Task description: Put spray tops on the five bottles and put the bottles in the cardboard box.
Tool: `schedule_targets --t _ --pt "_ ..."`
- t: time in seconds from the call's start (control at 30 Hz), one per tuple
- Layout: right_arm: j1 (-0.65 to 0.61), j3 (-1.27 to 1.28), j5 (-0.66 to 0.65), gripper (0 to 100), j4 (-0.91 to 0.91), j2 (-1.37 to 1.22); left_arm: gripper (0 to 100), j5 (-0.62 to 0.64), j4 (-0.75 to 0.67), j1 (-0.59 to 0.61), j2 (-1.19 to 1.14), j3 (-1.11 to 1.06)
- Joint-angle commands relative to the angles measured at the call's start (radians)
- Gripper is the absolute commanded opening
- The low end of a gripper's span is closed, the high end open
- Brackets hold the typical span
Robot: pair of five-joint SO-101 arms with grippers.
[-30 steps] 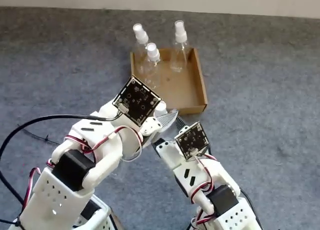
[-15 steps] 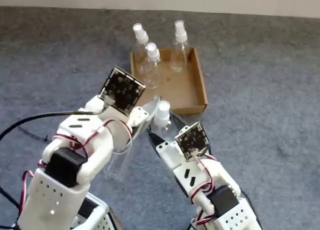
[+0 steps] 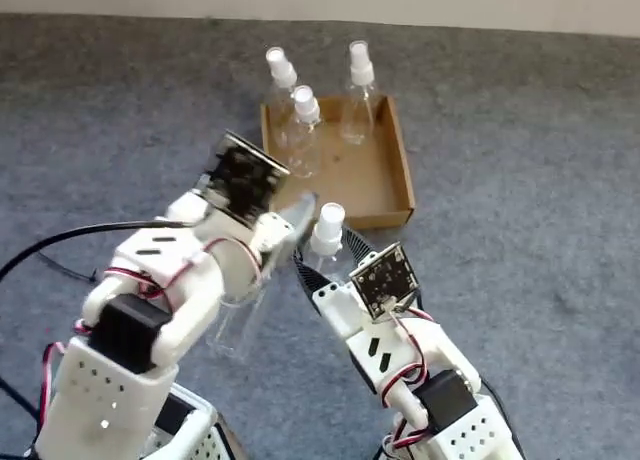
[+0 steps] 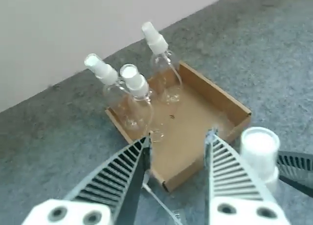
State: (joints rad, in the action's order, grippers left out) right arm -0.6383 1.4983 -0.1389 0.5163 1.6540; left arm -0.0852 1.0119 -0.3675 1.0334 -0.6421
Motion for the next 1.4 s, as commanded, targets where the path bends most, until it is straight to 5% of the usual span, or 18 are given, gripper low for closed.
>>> schedule_targets --t 0.0,0.3,0.47,0.63,0.8,1.03,1.37 --pt "0.012 -0.022 -0.002 0.4 0.064 0.015 16 -0.008 0.052 0.139 0.015 0.094" --pt "0.097 -0.232 -0.002 0.4 0.074 -0.102 16 -0.061 0.109 0.325 0.016 -0.165" --pt "0.093 -0.530 0.006 0.4 0.050 -0.518 17 0.095 0.018 0.317 0.016 -0.309" --pt "0.091 -0.829 0.083 0.4 -0.021 -0.931 19 0.100 0.017 0.318 0.048 -0.364" --pt "0.082 -1.079 0.158 0.4 -0.019 -1.191 27 0.098 0.015 0.318 0.318 -0.470" --pt "-0.054 -1.193 0.190 0.4 0.096 -1.273 27 0.023 0.021 0.251 0.662 -0.605" --pt "0.001 -1.193 0.189 0.4 0.160 -1.274 27 -0.005 -0.017 0.246 0.604 -0.619"
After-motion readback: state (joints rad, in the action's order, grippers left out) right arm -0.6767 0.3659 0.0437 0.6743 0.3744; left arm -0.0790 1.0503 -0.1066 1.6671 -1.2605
